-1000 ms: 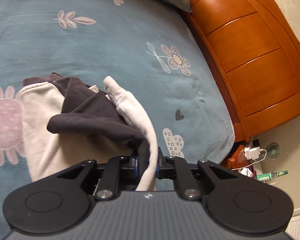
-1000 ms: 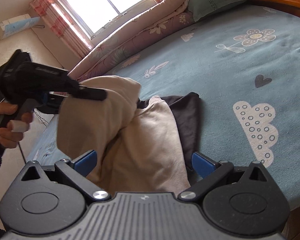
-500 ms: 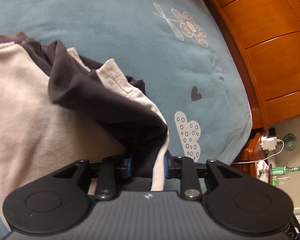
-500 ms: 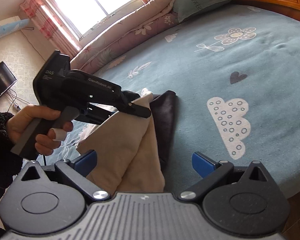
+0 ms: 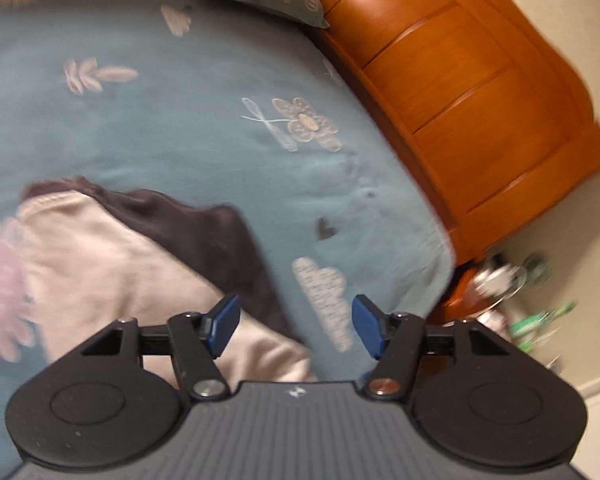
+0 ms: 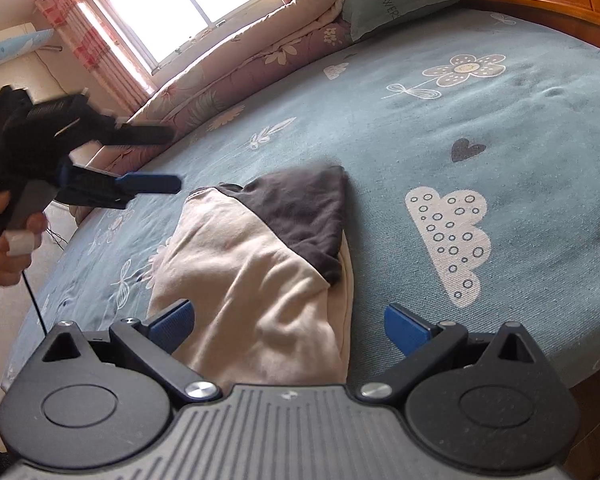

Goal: Fold clothes
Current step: 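Open the left tool and pull it back from the folded stack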

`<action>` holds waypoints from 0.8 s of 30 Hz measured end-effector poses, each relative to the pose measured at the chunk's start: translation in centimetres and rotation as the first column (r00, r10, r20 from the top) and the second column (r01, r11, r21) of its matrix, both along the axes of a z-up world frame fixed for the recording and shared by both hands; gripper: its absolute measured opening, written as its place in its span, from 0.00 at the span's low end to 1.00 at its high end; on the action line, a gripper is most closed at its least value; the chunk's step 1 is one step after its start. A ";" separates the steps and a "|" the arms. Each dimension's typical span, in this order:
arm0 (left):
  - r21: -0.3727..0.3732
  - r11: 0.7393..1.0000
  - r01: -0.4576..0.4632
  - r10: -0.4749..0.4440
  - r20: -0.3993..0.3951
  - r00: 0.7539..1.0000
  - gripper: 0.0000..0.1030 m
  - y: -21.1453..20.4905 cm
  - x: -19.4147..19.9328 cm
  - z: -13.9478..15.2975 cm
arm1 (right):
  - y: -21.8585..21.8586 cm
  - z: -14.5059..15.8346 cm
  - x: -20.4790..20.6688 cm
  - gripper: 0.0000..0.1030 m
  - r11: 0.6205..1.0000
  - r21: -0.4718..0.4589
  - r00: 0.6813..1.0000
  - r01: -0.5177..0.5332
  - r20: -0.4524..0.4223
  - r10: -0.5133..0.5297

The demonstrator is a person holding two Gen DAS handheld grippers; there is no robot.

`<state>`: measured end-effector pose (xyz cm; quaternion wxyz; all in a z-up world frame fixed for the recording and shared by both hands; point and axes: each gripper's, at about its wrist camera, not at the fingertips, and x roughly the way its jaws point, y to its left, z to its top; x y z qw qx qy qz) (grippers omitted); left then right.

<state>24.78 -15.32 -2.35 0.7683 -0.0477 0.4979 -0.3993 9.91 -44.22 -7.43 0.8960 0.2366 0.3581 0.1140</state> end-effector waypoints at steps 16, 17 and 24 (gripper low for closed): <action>0.073 0.997 0.032 -0.048 0.236 0.971 0.60 2.3 -1.3 -4.9 | 0.9 1.4 -1.0 1.00 0.999 -0.047 1.000 0.019 -0.002 -0.019; 0.053 0.998 0.037 -0.049 0.241 0.969 0.60 1.9 -0.6 -5.2 | 1.0 1.5 -1.1 1.00 0.999 -0.051 1.000 0.019 -0.004 -0.019; 0.097 0.994 0.042 -0.065 0.237 0.969 0.60 3.9 2.1 -9.8 | 1.3 0.9 -0.6 1.00 0.997 -0.075 0.999 0.023 -0.037 -0.026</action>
